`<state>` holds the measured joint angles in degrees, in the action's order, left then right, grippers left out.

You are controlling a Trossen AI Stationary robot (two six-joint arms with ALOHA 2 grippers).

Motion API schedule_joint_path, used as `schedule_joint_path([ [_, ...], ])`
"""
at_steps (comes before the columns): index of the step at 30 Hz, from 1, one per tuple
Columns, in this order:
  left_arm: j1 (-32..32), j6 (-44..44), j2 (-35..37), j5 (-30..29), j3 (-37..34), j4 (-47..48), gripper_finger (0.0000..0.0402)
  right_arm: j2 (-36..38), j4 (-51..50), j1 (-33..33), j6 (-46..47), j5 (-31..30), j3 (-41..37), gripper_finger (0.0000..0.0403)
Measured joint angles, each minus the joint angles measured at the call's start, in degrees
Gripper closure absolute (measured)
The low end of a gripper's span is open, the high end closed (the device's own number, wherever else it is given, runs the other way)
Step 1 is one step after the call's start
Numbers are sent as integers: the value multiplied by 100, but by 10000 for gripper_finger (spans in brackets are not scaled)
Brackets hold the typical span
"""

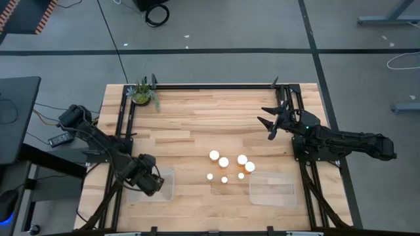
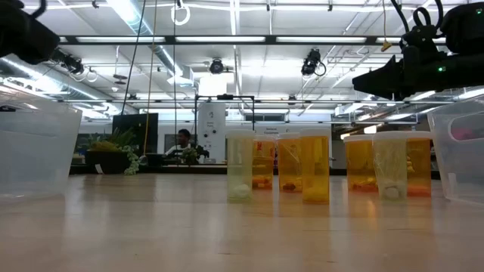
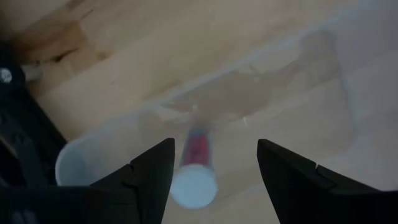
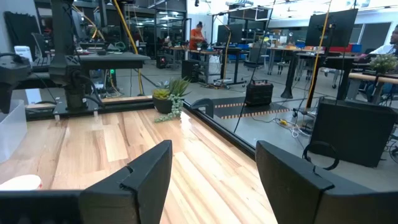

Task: Pick and place medicine bottles into bin by pill shape (circle, oval)
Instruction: Put the left small yellow pill bottle into the left transparent bin

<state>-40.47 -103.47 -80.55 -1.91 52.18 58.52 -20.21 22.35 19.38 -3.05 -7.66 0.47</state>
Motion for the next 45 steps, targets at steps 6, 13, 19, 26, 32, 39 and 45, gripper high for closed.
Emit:
schedule_joint_path([
  [6,391,853,-1,-141,150,-207,173,-1,0,-2,0,1,0,164],
  [13,830,1440,-6,-391,278,-801,176,-2,0,0,0,0,0,164],
  [19,1199,2140,-55,-388,395,-1128,191,-2,0,-2,0,0,0,164],
  [26,1512,2616,-53,-495,843,-1102,206,-2,0,0,0,0,0,164],
  [32,1813,3118,-381,-579,1117,-1073,207,-2,0,0,0,0,0,164],
  [39,2058,4007,-1237,-567,1808,-1074,207,-2,0,0,0,0,0,164],
  [45,2168,4546,-1929,-466,2568,-971,207,-1,1,0,0,0,0,164],
])
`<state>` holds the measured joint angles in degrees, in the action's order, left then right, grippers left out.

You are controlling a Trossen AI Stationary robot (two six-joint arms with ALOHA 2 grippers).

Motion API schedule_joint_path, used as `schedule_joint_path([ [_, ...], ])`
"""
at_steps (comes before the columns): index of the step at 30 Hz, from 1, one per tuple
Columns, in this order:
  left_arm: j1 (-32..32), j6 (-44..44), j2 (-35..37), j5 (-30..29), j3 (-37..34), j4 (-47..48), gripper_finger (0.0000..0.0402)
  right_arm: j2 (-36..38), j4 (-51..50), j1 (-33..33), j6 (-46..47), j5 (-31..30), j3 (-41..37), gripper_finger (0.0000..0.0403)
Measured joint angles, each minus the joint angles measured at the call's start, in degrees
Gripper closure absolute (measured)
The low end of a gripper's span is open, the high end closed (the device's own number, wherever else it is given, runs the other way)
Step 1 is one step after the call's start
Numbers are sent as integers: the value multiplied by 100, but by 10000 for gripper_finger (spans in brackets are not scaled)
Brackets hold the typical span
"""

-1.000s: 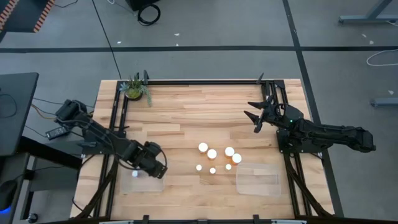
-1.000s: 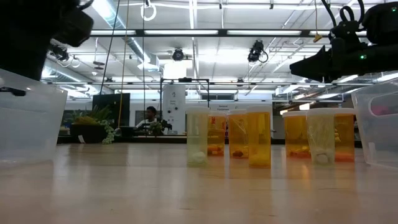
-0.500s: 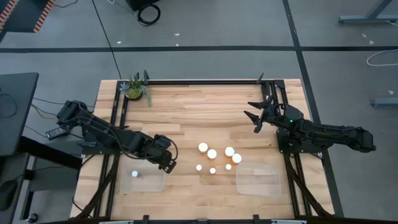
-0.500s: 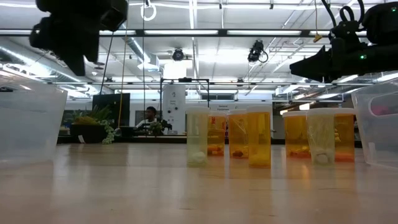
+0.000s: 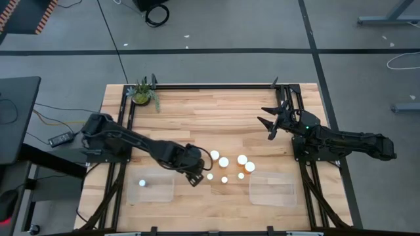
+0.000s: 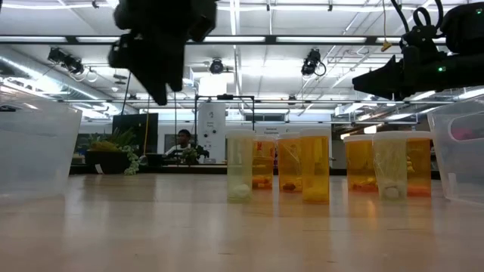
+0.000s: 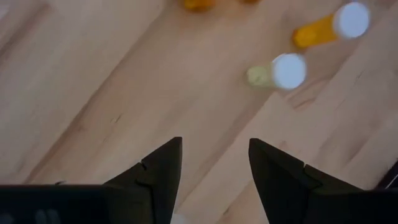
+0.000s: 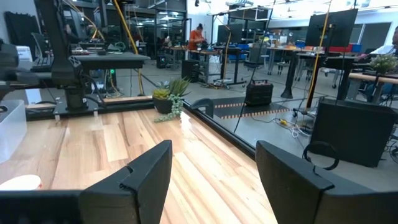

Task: Pick and place medicine bottles into bin by pill shape (circle, oval)
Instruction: Put the left small yellow pill bottle into the left transparent bin

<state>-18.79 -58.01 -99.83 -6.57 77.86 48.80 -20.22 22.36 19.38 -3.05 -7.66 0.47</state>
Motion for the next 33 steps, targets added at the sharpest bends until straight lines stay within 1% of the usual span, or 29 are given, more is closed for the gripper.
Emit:
schedule_joint_path([
  [5,39,262,-457,34,531,118,207,-1,-1,0,0,0,0,164],
  [12,156,754,-1009,83,1351,583,207,0,0,-1,0,0,0,164],
  [19,262,1309,-1489,81,2050,652,207,-1,-1,0,0,0,0,164],
  [26,288,1688,-1850,56,2360,583,207,-1,-1,0,0,0,0,164],
  [30,245,2312,-2017,-123,2374,190,207,-1,1,-1,0,0,0,164],
  [33,196,2617,-2083,-197,2374,108,204,-1,-1,-1,0,0,0,164],
])
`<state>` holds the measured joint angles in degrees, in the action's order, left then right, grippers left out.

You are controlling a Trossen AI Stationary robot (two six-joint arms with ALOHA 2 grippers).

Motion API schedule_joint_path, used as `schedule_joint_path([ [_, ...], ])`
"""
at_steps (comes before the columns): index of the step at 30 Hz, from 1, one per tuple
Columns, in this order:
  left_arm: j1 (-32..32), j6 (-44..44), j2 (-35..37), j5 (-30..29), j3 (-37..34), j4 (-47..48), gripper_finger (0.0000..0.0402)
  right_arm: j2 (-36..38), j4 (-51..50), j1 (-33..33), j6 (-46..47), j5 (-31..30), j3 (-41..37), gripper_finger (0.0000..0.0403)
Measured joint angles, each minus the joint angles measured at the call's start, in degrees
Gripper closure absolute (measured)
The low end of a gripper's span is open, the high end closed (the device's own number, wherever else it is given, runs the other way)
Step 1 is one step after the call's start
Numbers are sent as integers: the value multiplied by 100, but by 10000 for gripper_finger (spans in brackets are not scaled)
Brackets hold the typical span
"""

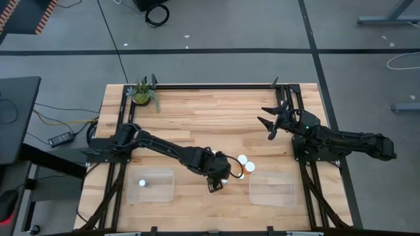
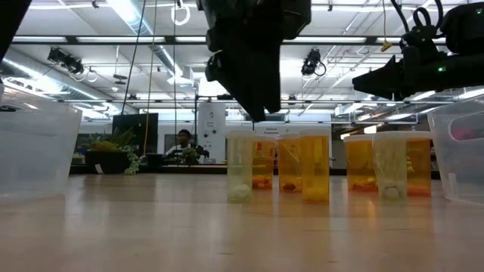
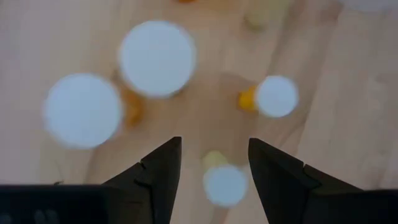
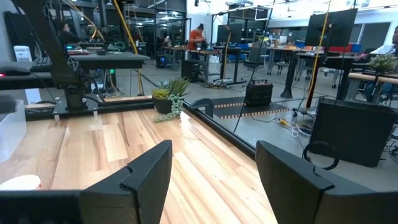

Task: Pick and place medicine bottles into bin by pill shape (circle, oval)
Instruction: Put the left small yellow pill bottle into the left transparent bin

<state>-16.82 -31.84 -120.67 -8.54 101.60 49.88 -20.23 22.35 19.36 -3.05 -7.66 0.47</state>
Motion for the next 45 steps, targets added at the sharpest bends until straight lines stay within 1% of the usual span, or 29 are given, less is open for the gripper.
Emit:
schedule_joint_path([
  [3,-67,190,-19,-3,-2,44,192,1,-9,1,0,0,0,164],
  [11,-200,297,-103,-214,4,-107,137,0,-13,1,0,0,0,164],
  [16,-247,686,-211,-331,-1,-118,130,1,-13,-1,0,1,0,164],
  [23,-271,747,-375,-423,7,-64,143,1,-10,1,0,0,0,164],
  [25,-299,743,-392,-417,-5,96,148,-5,-9,-1,0,0,1,164],
  [28,-301,746,-415,-417,-2,78,160,-10,-11,-1,0,2,2,164],
  [40,-305,551,-426,-171,-4,216,232,-42,-15,-1,0,0,2,164],
  [45,-301,547,-426,-169,-4,233,261,-42,-15,0,0,1,2,164],
])
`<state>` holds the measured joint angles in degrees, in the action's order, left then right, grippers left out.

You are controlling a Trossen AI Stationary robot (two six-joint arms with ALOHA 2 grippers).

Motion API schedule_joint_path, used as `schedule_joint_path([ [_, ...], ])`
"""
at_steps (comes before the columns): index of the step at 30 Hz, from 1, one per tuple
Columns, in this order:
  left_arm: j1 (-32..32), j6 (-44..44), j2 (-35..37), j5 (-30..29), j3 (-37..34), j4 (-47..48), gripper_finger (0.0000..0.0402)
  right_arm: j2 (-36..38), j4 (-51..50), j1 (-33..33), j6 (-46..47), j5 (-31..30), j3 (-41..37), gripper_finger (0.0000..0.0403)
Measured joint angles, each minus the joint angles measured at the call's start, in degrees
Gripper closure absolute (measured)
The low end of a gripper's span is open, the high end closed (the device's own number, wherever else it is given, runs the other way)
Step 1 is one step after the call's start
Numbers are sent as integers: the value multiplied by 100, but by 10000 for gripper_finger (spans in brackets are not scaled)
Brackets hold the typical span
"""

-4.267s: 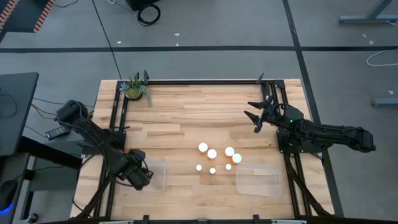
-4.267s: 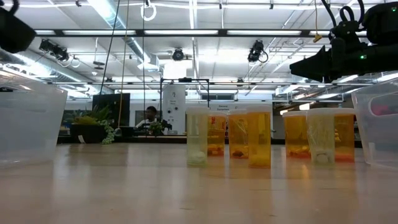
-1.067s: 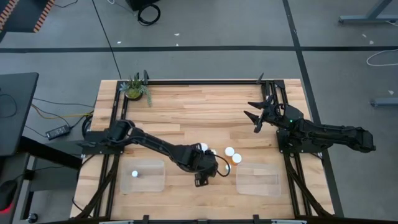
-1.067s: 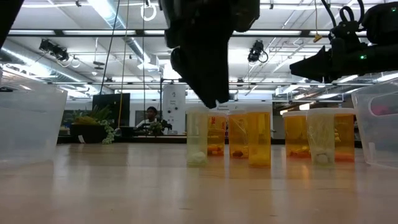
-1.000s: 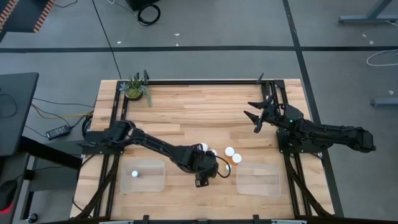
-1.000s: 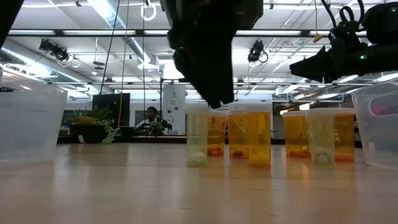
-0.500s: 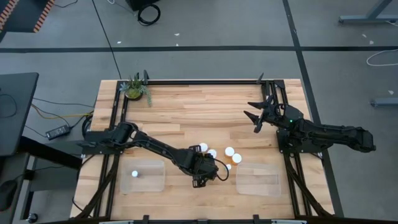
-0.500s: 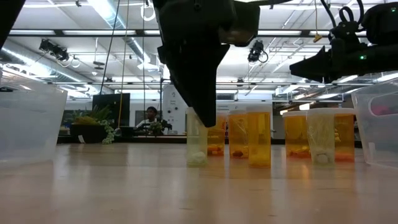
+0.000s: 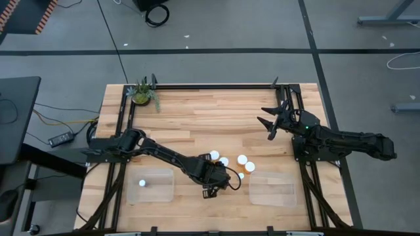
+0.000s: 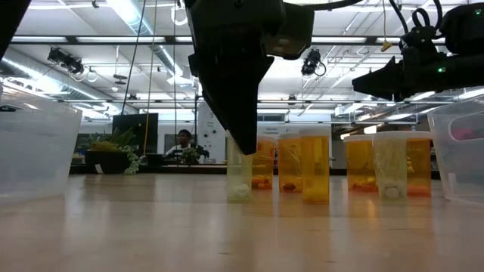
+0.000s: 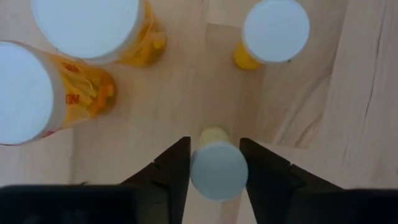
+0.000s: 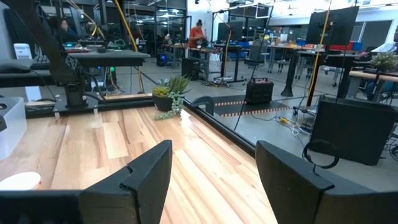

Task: Pick and place medicine bottles into bin by pill shape (circle, oval)
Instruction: Put the left small yellow pill bottle into the left transparent bin

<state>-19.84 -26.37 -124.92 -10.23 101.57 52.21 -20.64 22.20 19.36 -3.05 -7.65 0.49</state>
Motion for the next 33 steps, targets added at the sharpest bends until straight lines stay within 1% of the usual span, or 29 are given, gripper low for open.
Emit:
schedule_joint_path([
  [5,-4,-42,0,25,-1,0,274,0,0,0,0,-1,0,164],
  [10,-3,-151,0,62,72,96,263,0,0,0,0,-1,0,164],
  [13,-34,-316,0,171,217,238,265,0,-1,0,0,-1,0,164],
  [19,-267,-818,2,311,628,1022,277,0,0,1,0,-1,0,164],
  [24,-511,-1400,4,316,915,1597,263,0,0,0,0,0,0,164],
  [27,-650,-1753,4,313,1013,1926,262,0,0,0,0,-1,0,164],
  [33,-913,-2283,102,300,1066,2634,275,0,-2,0,0,-1,0,164],
])
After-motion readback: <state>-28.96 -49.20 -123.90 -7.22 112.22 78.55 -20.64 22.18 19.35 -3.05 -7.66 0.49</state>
